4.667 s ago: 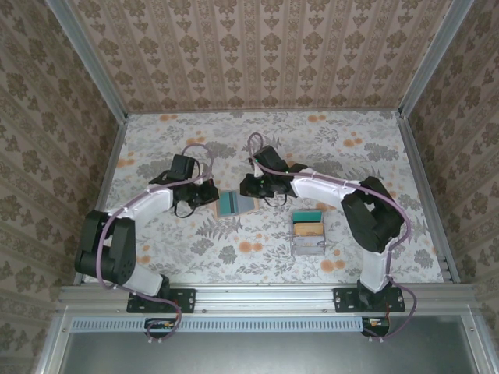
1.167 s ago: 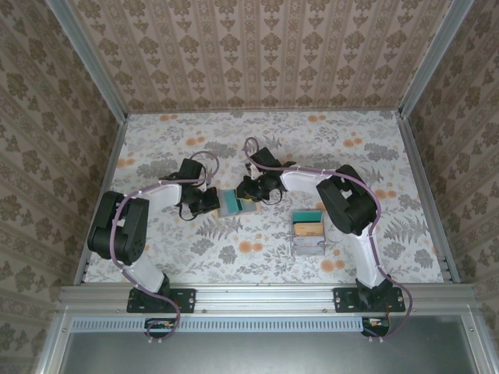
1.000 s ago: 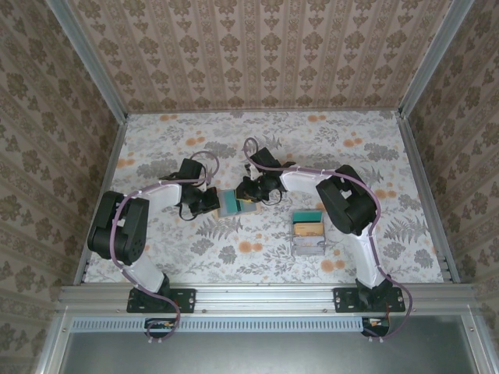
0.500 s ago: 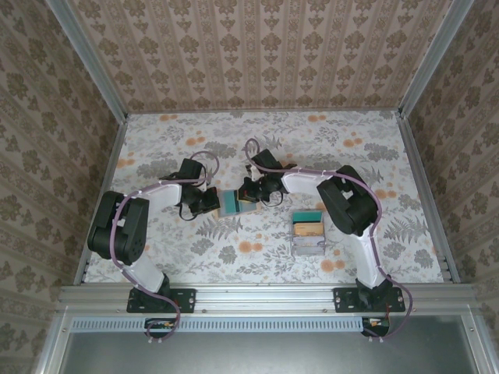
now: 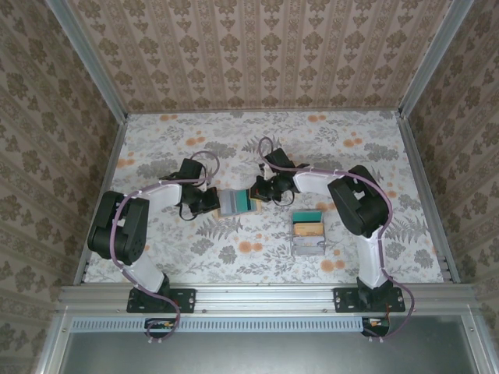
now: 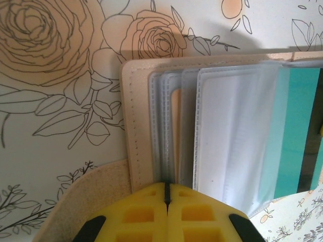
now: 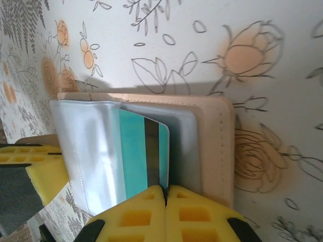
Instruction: Take the credit cards out of the card holder
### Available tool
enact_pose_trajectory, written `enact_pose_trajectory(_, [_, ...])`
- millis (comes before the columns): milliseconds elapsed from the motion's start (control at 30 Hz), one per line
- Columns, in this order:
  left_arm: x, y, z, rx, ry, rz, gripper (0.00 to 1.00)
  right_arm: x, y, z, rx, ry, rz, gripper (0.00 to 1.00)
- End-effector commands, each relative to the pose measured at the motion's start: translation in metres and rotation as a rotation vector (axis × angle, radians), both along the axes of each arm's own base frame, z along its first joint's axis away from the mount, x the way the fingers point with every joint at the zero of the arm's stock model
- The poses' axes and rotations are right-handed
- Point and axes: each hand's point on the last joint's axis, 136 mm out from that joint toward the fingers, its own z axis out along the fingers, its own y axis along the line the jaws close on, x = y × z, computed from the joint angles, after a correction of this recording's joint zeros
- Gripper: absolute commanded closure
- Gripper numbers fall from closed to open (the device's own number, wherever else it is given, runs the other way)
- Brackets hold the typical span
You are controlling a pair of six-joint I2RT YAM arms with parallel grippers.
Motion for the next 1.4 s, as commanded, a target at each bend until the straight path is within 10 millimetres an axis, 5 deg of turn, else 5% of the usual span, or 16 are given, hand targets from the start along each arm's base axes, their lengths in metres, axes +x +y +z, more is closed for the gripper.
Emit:
enact_pose_trajectory(0, [-0.006, 0.012, -0.014, 0.069, 0.042, -0.006, 1.00, 0.000, -0.017, 0.006, -0.052, -0.018, -0.022, 1.00])
enact_pose_trajectory(267, [-0.001, 0.010, 0.002, 0.057, 0.019, -0.002, 1.00, 0.007, -0.018, 0.052, -0.019, -0.105, -0.002, 1.00])
enact_pose_trajectory(533, [0.014, 0.003, 0.062, 0.005, -0.090, 0.005, 0.97, 0.001, -0.023, 0.098, -0.032, -0.178, 0.036, 1.00])
enact_pose_trajectory(667, [0.017, -0.002, 0.091, -0.027, -0.143, -0.016, 0.83, -0.009, -0.032, 0.120, -0.083, -0.238, 0.075, 1.00])
enact_pose_trajectory(1100, [-0.005, -0.002, 0.158, -0.106, -0.316, -0.077, 0.06, -0.077, -0.084, 0.177, -0.439, -0.537, 0.366, 1.00])
enact_pose_trajectory(1367, [-0.022, -0.002, 0.172, -0.169, -0.378, -0.074, 0.00, -0.127, -0.122, 0.180, -0.660, -0.681, 0.739, 1.00])
